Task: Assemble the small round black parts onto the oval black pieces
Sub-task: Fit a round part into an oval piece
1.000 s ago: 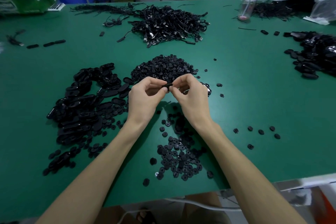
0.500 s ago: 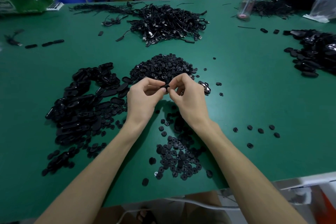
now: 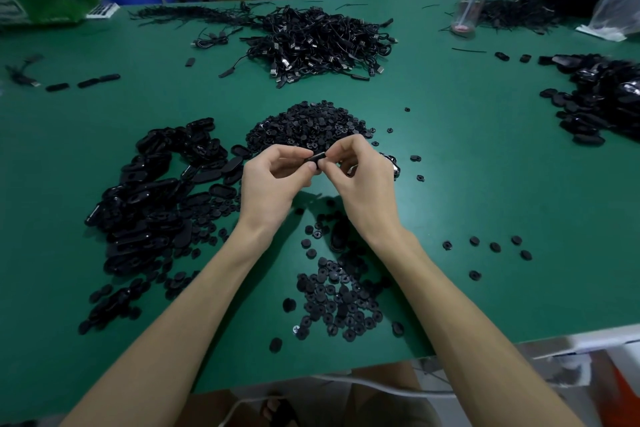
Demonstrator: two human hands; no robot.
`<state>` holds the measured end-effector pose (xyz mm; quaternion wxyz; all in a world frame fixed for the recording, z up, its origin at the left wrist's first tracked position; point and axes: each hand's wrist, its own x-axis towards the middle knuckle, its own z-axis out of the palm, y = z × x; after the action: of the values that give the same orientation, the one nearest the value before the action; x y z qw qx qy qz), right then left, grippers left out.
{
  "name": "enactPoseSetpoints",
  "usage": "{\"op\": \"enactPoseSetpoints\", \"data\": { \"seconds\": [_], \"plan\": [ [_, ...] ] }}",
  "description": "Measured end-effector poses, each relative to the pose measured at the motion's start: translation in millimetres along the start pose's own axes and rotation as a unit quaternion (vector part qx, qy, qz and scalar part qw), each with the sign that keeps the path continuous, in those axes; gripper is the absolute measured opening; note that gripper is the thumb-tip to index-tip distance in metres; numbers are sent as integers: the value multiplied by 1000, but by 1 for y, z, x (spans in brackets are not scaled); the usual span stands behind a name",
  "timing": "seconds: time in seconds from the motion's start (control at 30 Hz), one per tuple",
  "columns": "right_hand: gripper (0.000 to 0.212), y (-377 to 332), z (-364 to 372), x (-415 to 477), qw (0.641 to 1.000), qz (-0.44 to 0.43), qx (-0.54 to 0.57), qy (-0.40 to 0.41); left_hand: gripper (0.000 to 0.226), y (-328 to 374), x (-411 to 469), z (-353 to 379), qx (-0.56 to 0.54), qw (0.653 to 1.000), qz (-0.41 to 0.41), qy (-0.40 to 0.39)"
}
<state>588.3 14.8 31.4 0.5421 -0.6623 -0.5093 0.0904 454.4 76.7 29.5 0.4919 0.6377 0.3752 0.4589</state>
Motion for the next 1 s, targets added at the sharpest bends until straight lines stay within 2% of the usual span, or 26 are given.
{"op": "enactPoseSetpoints", "data": {
  "seconds": [0.13,0.2,0.27,0.33,0.4,0.67,1.0],
  "plan": [
    [17,-2,-1,0,1000,2,19,16,15,2,-1,0,-59,998,-20,-18],
    [22,-3,-4,2,998,31,54,21,16,3,0,-2,-96,994,-37,-34],
    [23,-4,-7,5,987,86,134,-1,17,5,1,-4,-131,988,-55,-53],
    [18,-5,-10,7,961,144,232,-34,17,6,1,-5,-143,986,-59,-66],
    [15,-4,-10,7,946,167,276,-45,17,6,0,-4,-138,986,-54,-70],
    [13,0,-11,7,928,179,319,-71,19,3,-1,-3,-89,994,-36,-55],
    [17,-2,-10,8,925,185,322,-80,18,4,4,-7,-93,993,-39,-59]
  ]
}}
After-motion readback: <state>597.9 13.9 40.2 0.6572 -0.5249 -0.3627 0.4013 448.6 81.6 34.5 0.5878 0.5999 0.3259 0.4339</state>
